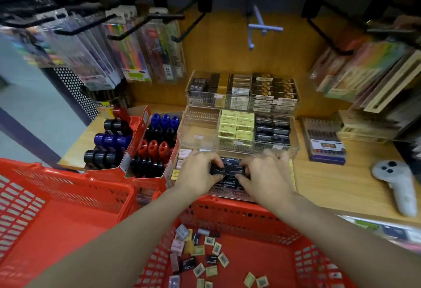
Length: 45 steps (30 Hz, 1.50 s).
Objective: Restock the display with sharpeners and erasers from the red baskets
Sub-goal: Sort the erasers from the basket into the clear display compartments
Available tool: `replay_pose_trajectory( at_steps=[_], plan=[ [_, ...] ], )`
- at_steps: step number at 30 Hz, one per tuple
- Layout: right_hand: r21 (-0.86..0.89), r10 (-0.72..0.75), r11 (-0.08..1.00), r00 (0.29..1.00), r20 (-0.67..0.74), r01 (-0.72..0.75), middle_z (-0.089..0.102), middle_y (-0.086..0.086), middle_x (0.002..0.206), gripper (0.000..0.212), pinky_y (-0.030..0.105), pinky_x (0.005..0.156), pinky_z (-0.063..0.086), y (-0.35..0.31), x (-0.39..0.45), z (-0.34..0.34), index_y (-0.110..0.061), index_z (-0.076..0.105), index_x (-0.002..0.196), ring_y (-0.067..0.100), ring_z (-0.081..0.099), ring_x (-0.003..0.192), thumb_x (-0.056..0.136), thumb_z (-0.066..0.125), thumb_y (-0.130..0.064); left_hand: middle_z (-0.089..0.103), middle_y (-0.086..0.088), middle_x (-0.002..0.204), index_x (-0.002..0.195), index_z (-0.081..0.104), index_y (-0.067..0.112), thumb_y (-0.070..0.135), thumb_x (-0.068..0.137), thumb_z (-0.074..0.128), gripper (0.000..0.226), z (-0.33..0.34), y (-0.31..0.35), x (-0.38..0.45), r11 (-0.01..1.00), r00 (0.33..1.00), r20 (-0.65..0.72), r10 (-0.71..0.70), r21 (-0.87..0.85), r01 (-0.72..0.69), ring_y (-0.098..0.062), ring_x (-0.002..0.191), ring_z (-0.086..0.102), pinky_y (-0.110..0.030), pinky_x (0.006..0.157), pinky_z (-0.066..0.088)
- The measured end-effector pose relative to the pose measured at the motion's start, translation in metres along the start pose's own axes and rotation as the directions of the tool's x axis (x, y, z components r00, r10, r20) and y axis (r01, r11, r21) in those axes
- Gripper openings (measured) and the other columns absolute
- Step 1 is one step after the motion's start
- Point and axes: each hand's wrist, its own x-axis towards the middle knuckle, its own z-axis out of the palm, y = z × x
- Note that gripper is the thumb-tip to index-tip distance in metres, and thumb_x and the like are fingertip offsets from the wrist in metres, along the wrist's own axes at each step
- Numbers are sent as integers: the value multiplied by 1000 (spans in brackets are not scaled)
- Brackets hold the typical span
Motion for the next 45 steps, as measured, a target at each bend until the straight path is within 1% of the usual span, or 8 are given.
replay_pose_trajectory(
  at_steps=[7, 11, 17, 22, 29, 35, 40, 45],
  plan=[
    [-173, -81, 981, 995, 66, 91, 59, 3, 113, 29, 46, 87, 22, -8, 14, 12, -24, 70, 101, 25, 44, 111, 86, 61, -47, 67, 8, 89, 72, 56, 34, 18, 74, 81, 30, 2, -3, -1, 999, 999, -42, 20, -39, -21, -14, 96, 50, -28, 80, 41],
    [172, -55, 984, 997, 46, 47, 64, -2, 100, 24, 31, 85, 40, -1, 8, 7, -24, 66, 99, 17, 53, 102, 82, 68, -42, 65, 7, 88, 83, 60, 25, 16, 80, 79, 21, -2, 1, 0, 980, 997, -72, -42, -198, 27, -11, 86, 60, -22, 75, 50],
    [842, 195, 481, 966, 170, -245, 67, -8, 73, 22, 9, 52, 49, 33, 5, -37, -25, 64, 85, -2, 63, 59, 77, 82, -15, 62, -4, 115, 119, 62, 20, 7, 90, 68, 32, -27, 10, 3, 721, 940, 154, -305, -607, 334, -18, 111, 59, -28, 95, 49],
    [828, 337, 483, 933, 125, -285, 66, -4, 86, 20, 15, 64, 47, 67, 0, -59, -25, 65, 91, 10, 63, 75, 80, 80, -17, 62, -6, 116, 101, 67, 18, 0, 87, 71, 24, -43, 20, -8, 580, 898, 173, -404, -710, 398, -21, 114, 60, -36, 102, 49],
    [883, 252, -112, 847, 469, -455, 62, 17, 118, 20, 29, 73, 60, 65, -20, -67, -11, 71, 104, 28, 69, 97, 94, 57, 1, 70, -9, 83, 95, 61, 14, 4, 77, 81, 28, -54, 28, -25, 279, 803, 295, -518, -829, 485, -13, 64, 66, -19, 54, 56],
    [871, 161, 3, 860, 484, -491, 67, 15, 99, 23, 26, 73, 60, 46, -15, -67, -8, 67, 112, 22, 70, 83, 91, 64, 1, 64, -16, 103, 93, 59, 1, -2, 92, 61, 4, -48, 36, -22, 117, 769, 360, -529, -866, 486, -20, 85, 66, -23, 60, 60],
    [582, 68, 787, 966, 249, -205, 65, -12, 85, 27, 13, 60, 42, 24, 7, -49, -27, 65, 107, 3, 60, 75, 84, 77, -21, 66, -13, 116, 95, 66, 17, 3, 86, 72, 18, -40, 29, -8, 366, 787, 246, -565, -780, 507, -22, 92, 63, -30, 76, 55],
    [282, -90, 959, 964, 249, 17, 69, 8, 107, 29, 39, 89, 54, -6, 31, -18, -16, 68, 109, 27, 65, 101, 82, 78, -22, 69, -12, 109, 96, 65, 11, 2, 82, 75, 19, -34, 23, 5, 325, 802, 228, -553, -827, 459, -16, 90, 67, -20, 71, 55]
  ],
)
